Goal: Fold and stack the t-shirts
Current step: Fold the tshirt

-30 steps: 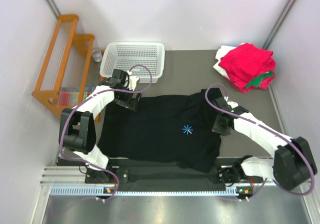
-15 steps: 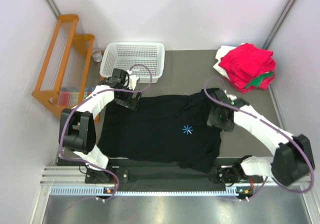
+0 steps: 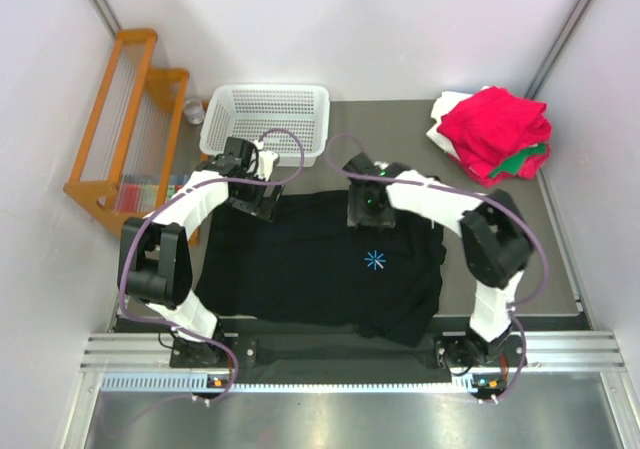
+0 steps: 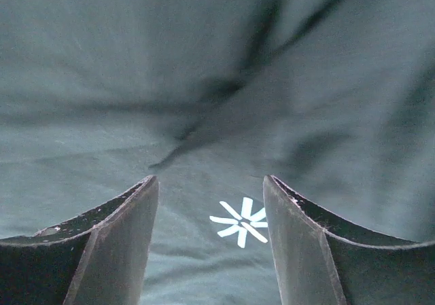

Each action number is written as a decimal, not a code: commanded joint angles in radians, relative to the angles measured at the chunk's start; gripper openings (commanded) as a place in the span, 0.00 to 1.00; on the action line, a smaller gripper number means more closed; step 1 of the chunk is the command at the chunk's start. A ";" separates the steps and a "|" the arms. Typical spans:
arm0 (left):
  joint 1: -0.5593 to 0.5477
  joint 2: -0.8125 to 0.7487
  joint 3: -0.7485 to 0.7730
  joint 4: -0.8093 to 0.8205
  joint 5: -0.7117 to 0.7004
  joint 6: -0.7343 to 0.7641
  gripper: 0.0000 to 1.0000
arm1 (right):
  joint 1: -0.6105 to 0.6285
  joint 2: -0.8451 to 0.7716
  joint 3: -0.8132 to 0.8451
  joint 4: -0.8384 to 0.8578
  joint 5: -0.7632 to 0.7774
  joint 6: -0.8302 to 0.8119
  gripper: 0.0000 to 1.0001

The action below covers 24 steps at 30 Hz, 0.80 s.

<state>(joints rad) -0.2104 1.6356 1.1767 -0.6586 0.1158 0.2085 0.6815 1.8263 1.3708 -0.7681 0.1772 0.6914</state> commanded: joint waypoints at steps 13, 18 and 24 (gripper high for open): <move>-0.001 -0.048 -0.015 0.016 0.010 0.003 0.99 | 0.046 0.163 0.171 -0.007 0.021 -0.009 0.60; -0.001 -0.049 -0.015 0.019 0.010 0.006 0.99 | 0.032 0.186 0.209 -0.017 0.036 -0.018 0.58; -0.001 -0.053 -0.026 0.022 -0.001 0.009 0.99 | 0.012 0.205 0.214 -0.017 0.051 -0.023 0.37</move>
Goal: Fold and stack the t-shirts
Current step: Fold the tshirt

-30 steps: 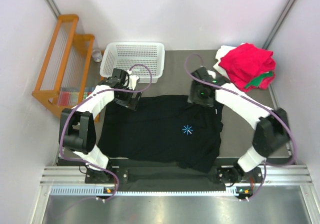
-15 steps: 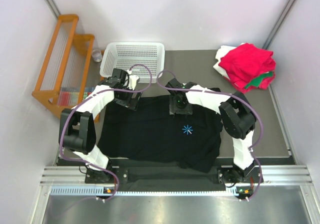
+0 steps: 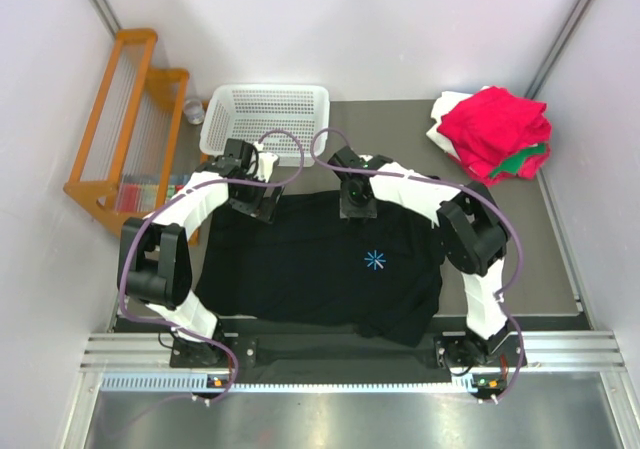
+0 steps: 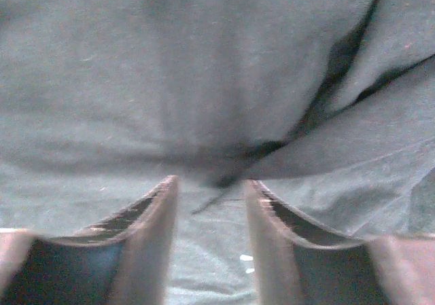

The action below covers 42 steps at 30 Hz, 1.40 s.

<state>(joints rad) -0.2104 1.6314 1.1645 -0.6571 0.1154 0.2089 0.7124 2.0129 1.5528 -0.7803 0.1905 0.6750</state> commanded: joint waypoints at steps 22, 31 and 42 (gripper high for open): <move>0.000 -0.045 -0.012 0.025 0.006 0.015 0.99 | -0.100 -0.507 -0.391 -0.077 0.202 0.017 0.00; -0.001 -0.042 0.014 0.011 0.010 0.009 0.99 | -0.157 -0.654 -0.611 -0.109 0.205 0.035 0.00; -0.001 -0.058 -0.006 0.013 0.010 0.010 0.99 | -0.312 -0.717 -0.609 -0.137 0.273 -0.003 0.00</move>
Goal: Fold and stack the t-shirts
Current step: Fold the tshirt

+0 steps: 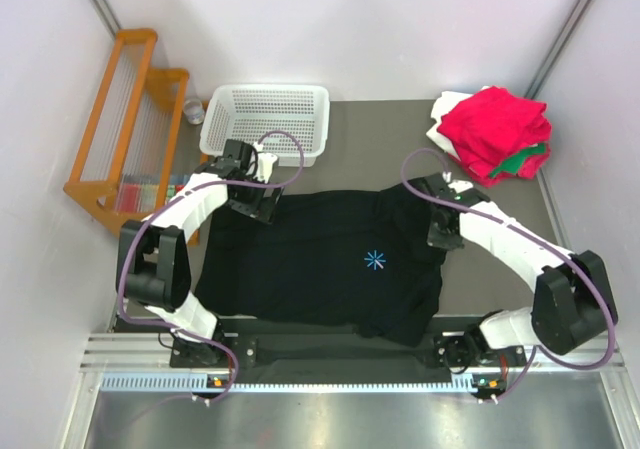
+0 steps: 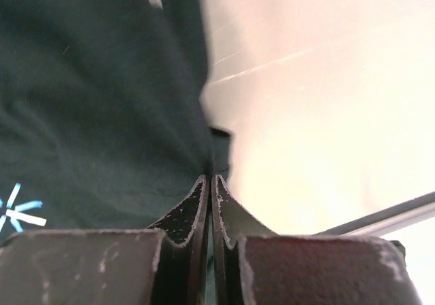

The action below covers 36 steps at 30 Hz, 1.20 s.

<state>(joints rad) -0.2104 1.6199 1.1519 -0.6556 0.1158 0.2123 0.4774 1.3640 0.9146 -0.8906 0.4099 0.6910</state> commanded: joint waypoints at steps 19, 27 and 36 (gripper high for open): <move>-0.001 -0.037 0.032 -0.001 0.016 0.002 0.99 | 0.058 -0.077 0.243 -0.038 -0.078 -0.105 0.55; -0.001 -0.037 0.039 -0.009 0.002 0.001 0.99 | 0.251 0.090 0.210 0.068 -0.175 -0.099 0.49; -0.001 -0.045 0.032 -0.007 -0.005 0.006 0.99 | 0.221 0.199 0.152 0.140 -0.146 -0.125 0.47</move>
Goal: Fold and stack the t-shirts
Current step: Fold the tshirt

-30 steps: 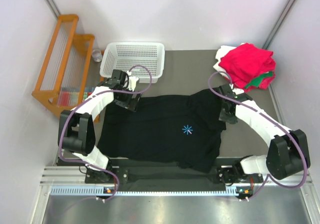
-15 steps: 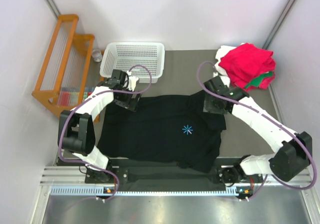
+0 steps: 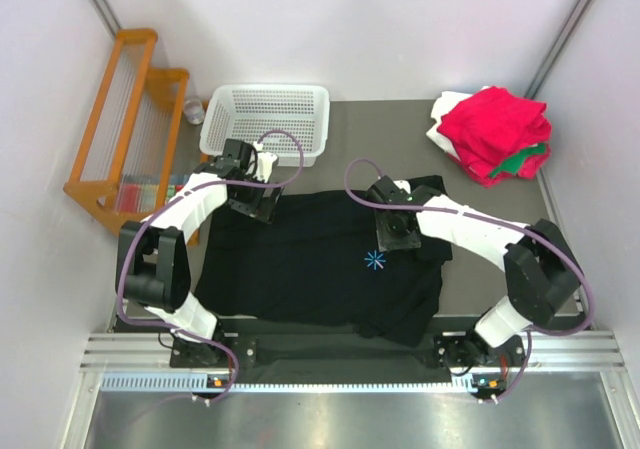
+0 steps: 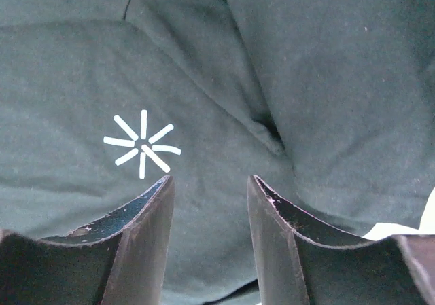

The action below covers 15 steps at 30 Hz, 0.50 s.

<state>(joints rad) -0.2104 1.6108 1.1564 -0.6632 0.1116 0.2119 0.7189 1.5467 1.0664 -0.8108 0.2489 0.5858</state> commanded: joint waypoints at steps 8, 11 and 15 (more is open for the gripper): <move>-0.001 -0.043 0.019 0.004 -0.006 0.007 0.99 | -0.102 0.030 -0.043 0.088 0.016 -0.040 0.44; -0.001 -0.043 0.020 0.004 -0.004 0.007 0.99 | -0.127 0.030 -0.060 0.101 0.013 -0.046 0.44; -0.001 -0.040 0.023 0.002 -0.004 0.007 0.99 | -0.142 0.030 -0.074 0.110 0.007 -0.050 0.44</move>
<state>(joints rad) -0.2104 1.6100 1.1564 -0.6632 0.1112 0.2123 0.5907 1.5749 0.9989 -0.7364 0.2493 0.5526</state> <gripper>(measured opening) 0.989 0.436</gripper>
